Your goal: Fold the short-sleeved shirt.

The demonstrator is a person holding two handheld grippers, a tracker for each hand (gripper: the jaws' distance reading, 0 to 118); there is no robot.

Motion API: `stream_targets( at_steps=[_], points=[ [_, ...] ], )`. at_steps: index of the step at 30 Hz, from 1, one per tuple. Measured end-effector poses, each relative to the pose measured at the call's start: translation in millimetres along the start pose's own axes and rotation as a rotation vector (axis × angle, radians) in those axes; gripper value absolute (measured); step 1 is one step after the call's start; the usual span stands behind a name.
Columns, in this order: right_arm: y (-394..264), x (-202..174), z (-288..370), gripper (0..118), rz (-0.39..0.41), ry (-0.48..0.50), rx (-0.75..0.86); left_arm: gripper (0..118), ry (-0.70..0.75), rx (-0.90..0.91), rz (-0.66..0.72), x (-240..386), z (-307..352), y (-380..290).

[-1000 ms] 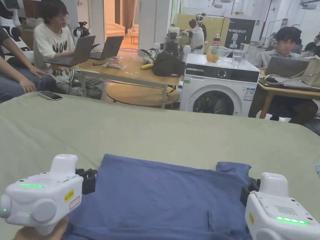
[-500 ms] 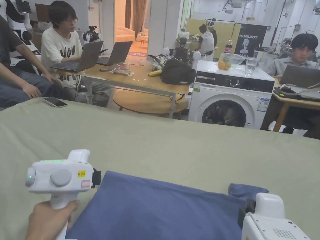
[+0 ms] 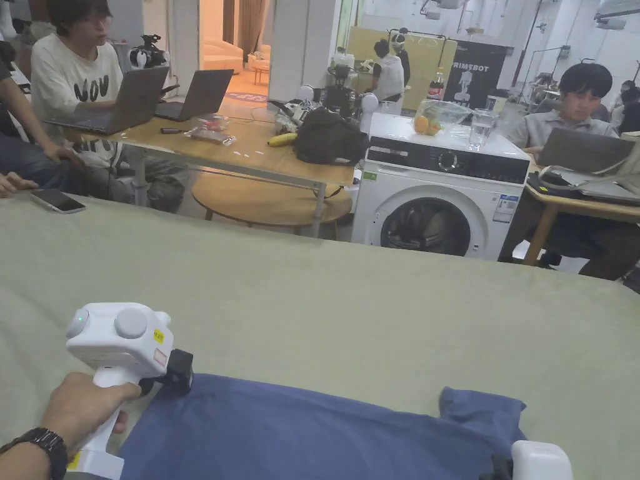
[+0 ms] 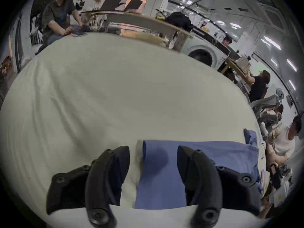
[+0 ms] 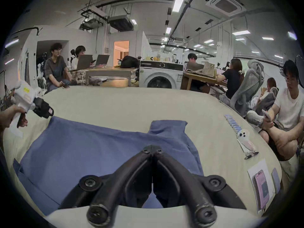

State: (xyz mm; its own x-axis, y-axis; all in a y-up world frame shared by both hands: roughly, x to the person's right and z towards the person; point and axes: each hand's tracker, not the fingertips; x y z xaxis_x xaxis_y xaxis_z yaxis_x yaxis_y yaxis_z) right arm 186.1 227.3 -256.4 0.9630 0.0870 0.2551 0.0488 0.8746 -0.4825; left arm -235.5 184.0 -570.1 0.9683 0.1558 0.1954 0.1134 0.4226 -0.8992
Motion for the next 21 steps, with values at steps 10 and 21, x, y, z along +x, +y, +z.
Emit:
stream_targets(
  at_steps=[10, 21],
  points=[
    [23.2, 40.4, -20.0, 0, -0.05, -0.017, -0.069, 10, 0.062, 0.124, -0.067, 26.0, 12.8, -21.6],
    [78.2, 122.0, -134.6, 57, -0.131, 0.025, -0.357, 0, 0.006, 0.264, -0.041, 11.7, 89.6, -58.7]
  ],
)
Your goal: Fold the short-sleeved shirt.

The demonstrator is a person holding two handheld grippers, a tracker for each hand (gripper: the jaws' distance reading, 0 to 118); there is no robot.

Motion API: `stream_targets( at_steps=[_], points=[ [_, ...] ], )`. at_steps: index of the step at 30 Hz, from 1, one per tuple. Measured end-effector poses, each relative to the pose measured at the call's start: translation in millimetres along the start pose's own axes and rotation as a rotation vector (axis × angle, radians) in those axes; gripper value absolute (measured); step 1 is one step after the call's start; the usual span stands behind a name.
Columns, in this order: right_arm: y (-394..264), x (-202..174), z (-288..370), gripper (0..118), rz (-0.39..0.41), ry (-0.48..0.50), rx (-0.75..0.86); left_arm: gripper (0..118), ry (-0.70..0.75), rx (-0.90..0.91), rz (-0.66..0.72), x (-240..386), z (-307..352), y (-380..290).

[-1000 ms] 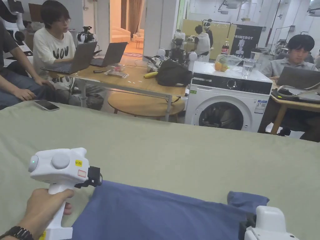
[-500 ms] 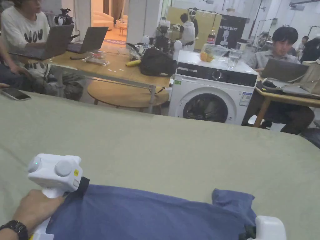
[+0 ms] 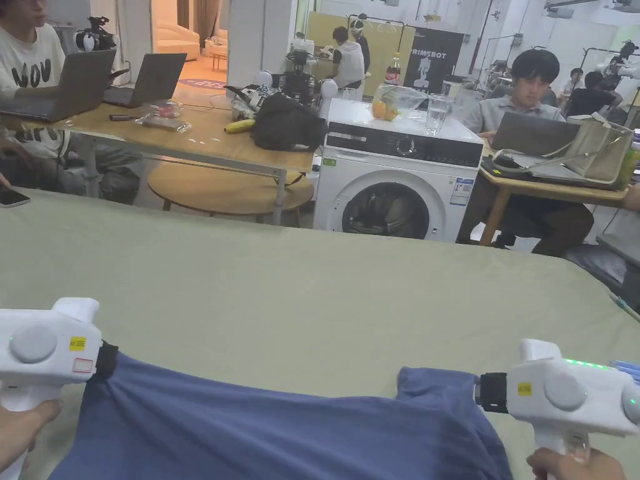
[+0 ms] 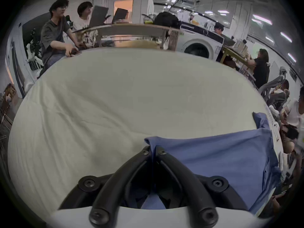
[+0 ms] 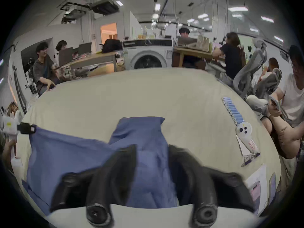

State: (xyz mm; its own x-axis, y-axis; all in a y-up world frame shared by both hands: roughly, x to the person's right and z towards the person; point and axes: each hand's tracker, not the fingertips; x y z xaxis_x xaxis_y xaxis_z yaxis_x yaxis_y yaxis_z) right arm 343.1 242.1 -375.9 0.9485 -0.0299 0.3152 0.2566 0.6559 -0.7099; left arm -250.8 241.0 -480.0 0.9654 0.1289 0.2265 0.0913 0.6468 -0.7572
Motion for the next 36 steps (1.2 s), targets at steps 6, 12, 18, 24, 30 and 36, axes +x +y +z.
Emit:
stream_targets(
  at_steps=[6, 12, 18, 24, 30, 36],
  points=[
    [-7.0, 4.3, -55.6, 57, 0.011, 0.032, -0.211, 0, 0.016, -0.001, 0.023, -7.8, 6.1, -6.5],
    [-27.9, -13.5, -54.6, 54, 0.066, -0.005, -0.175, 0, 0.03, -0.007, 0.006, -3.1, 3.3, -9.1],
    [-26.9, -14.7, -32.0, 0, 0.074, -0.006, -0.071, 0, 0.026, 0.008, 0.016, 1.4, 10.8, -12.4],
    [-7.9, -10.3, 62.4, 0, 0.063, -0.009, 0.211, 0, -0.022, 0.124, 0.022, 5.4, 61.2, 0.9],
    [-3.1, -8.4, 136.8, 0, 0.057, 0.002, 0.328, 0, -0.028, 0.241, 0.02, 7.7, 126.5, 8.5],
    [-1.2, -15.4, 167.6, 0, 0.049, -0.006, 0.414, 0, -0.025, 0.29, 0.031, 3.2, 158.9, 13.7]
  ],
)
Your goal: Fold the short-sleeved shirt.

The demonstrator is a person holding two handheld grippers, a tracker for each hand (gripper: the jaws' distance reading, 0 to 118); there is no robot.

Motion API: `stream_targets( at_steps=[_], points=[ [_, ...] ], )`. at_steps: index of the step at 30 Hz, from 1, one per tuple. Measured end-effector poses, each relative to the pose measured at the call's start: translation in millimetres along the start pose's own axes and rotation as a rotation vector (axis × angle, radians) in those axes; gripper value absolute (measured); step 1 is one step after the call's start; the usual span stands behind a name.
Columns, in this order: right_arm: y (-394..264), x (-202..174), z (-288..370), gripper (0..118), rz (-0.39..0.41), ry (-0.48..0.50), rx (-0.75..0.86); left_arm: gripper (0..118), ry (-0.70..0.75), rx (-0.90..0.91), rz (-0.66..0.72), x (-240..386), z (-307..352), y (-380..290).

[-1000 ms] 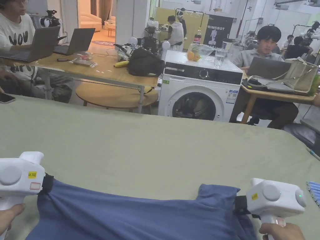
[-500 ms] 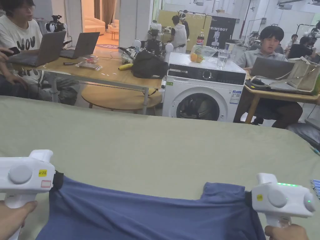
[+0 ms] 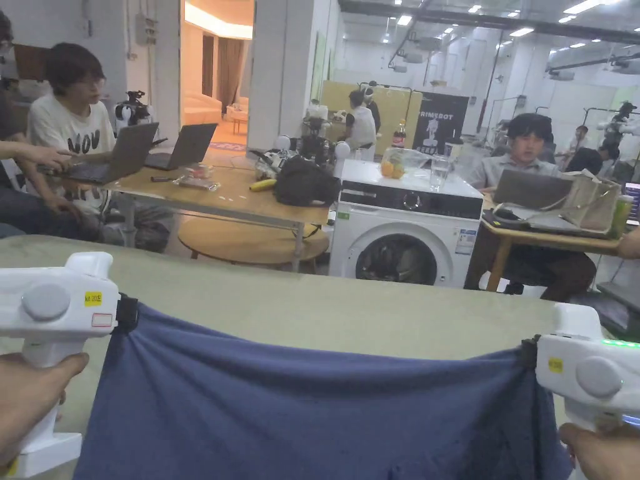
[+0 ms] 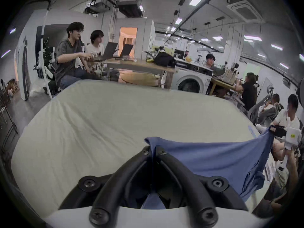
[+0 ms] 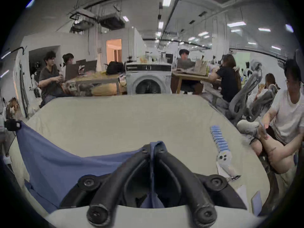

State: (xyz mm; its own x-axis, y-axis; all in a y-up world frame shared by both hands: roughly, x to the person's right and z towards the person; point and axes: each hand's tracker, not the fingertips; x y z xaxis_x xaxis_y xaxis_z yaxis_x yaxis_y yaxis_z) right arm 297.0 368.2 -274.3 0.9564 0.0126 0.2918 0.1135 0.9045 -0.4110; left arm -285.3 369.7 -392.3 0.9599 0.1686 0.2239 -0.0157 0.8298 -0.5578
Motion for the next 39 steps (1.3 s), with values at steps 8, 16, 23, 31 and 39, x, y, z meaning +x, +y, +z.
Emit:
stream_targets(
  at_steps=[8, 16, 23, 31, 39],
  points=[
    [72.5, -14.5, 14.6, 0, 0.021, -0.028, 0.134, 0, 0.024, 0.093, -0.006, 5.5, 27.0, 70.2],
    [167.7, -22.6, 11.0, 0, 0.036, -0.041, 0.231, 0, 0.059, 0.178, -0.043, 20.5, 37.8, 162.7],
    [250.5, -26.7, -5.6, 0, 0.036, -0.051, 0.283, 0, 0.078, 0.237, -0.05, 26.9, 33.4, 245.7],
    [322.4, -27.7, 4.2, 0, 0.021, -0.054, 0.385, 0, 0.1, 0.356, -0.064, 41.7, 52.2, 309.2],
    [318.5, -30.9, 23.9, 0, 0.042, -0.078, 0.444, 0, 0.115, 0.395, -0.106, 51.9, 48.3, 303.1]
  ],
)
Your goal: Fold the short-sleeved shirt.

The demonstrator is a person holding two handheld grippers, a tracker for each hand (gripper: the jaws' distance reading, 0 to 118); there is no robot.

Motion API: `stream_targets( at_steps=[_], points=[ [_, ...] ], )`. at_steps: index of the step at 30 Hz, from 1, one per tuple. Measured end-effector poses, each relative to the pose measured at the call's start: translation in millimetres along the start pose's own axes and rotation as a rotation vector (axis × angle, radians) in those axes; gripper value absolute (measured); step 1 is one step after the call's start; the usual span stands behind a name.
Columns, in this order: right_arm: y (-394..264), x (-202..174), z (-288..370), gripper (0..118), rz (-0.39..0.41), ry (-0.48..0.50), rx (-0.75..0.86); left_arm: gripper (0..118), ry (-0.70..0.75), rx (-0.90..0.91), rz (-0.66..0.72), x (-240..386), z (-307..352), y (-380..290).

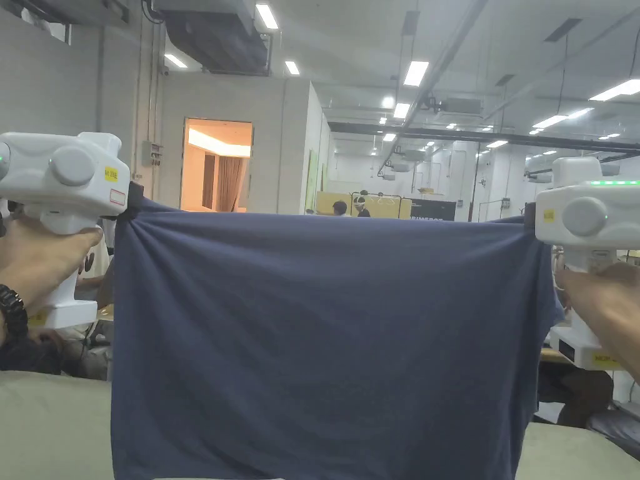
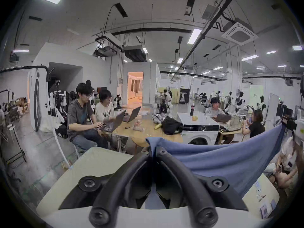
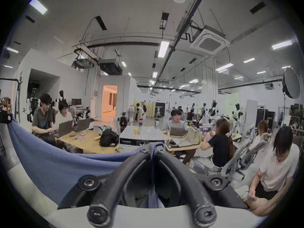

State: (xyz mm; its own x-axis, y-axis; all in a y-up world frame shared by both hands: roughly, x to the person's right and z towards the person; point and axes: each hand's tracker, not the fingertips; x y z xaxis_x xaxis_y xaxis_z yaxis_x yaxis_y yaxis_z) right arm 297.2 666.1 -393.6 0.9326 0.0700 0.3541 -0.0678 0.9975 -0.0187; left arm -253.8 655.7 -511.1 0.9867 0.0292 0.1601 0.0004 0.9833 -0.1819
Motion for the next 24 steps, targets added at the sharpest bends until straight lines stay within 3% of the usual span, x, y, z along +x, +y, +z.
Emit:
stream_targets(
  at_steps=[10, 24],
  points=[
    [-126.0, 3.2, 70.4, 0, 0.031, 0.016, -0.122, 0, -0.059, -0.142, 0.061, -13.5, 25.3, -152.0],
    [-274.9, 32.9, 238.0, 0, 0.077, 0.035, -0.294, 0, -0.136, -0.215, 0.049, -26.0, 186.1, -301.3]
  ],
)
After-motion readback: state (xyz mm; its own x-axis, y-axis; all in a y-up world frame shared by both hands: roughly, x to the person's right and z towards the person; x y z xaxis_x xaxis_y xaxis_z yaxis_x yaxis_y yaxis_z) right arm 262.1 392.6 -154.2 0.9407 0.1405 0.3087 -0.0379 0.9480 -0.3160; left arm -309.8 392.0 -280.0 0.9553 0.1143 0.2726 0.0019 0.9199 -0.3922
